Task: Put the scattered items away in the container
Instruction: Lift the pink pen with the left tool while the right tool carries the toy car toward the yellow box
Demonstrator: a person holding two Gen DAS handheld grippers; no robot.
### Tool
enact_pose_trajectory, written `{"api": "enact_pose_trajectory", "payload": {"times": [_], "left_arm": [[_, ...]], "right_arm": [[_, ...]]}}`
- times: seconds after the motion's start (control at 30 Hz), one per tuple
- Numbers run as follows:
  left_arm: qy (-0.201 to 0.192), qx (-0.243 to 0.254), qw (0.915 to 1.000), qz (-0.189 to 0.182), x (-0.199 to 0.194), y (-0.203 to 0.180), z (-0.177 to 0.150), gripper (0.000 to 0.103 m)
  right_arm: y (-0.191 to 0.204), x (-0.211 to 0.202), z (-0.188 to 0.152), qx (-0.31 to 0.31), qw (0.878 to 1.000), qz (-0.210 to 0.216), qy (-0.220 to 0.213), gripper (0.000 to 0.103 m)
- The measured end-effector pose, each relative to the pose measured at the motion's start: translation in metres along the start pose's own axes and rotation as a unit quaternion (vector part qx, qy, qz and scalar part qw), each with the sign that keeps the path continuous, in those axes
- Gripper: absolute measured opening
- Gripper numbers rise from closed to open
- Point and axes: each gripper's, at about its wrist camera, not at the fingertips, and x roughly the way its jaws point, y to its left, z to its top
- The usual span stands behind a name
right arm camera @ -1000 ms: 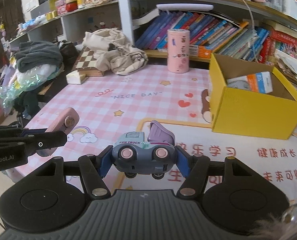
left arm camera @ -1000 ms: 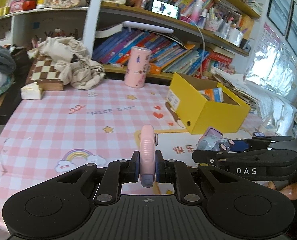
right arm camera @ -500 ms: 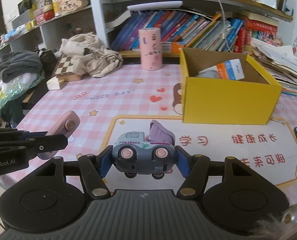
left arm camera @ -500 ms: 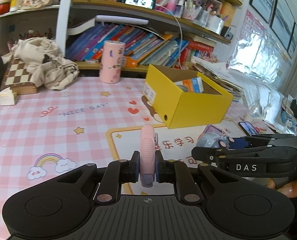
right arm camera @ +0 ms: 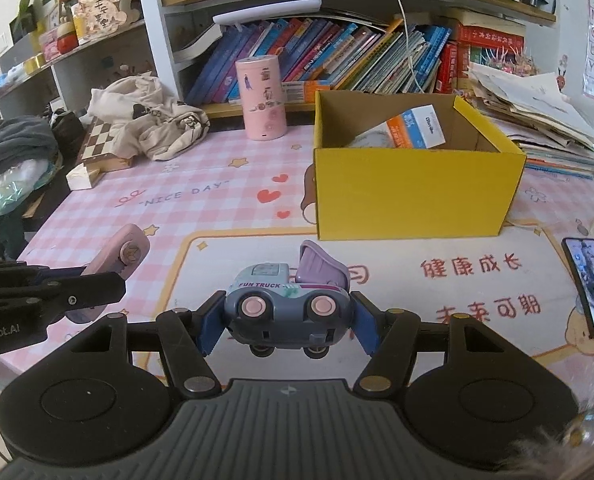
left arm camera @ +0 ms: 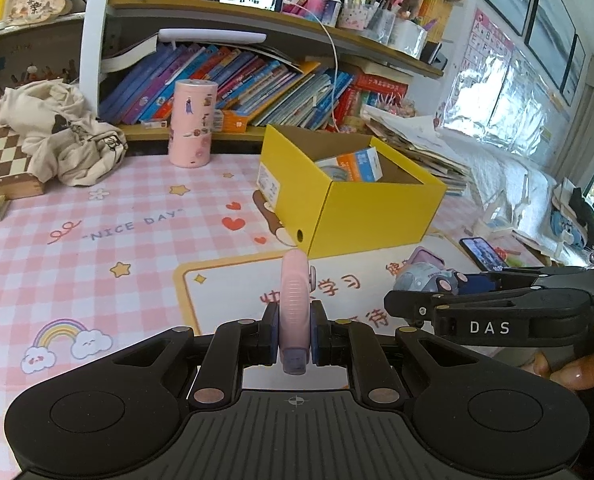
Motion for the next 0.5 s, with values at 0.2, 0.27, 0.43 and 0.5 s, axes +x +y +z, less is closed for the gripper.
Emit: {"api": "enact_pose_trajectory", "payload": {"times": [0.2, 0.27, 0.43, 0.5], "left_arm": [[0.000, -0.003, 1.0000, 0.005, 0.015, -0.014, 0.009, 0.013], [0.005, -0.001, 1.0000, 0.003, 0.022, -0.020, 0.011, 0.013], [0.017, 0.003, 0.9998, -0.006, 0.041, -0.036, 0.016, 0.013], [0.021, 0.004, 0.9997, -0.010, 0.049, -0.041, 0.018, 0.013]], "right_arm": [[-0.019, 0.005, 0.007, -0.009, 1.000, 0.007, 0.001, 0.062], [-0.029, 0.006, 0.009, -0.005, 1.000, 0.005, 0.002, 0.062], [-0.053, 0.010, 0.012, 0.006, 1.000, 0.000, 0.009, 0.062], [-0.062, 0.011, 0.012, 0.009, 1.000, -0.002, 0.012, 0.062]]}}
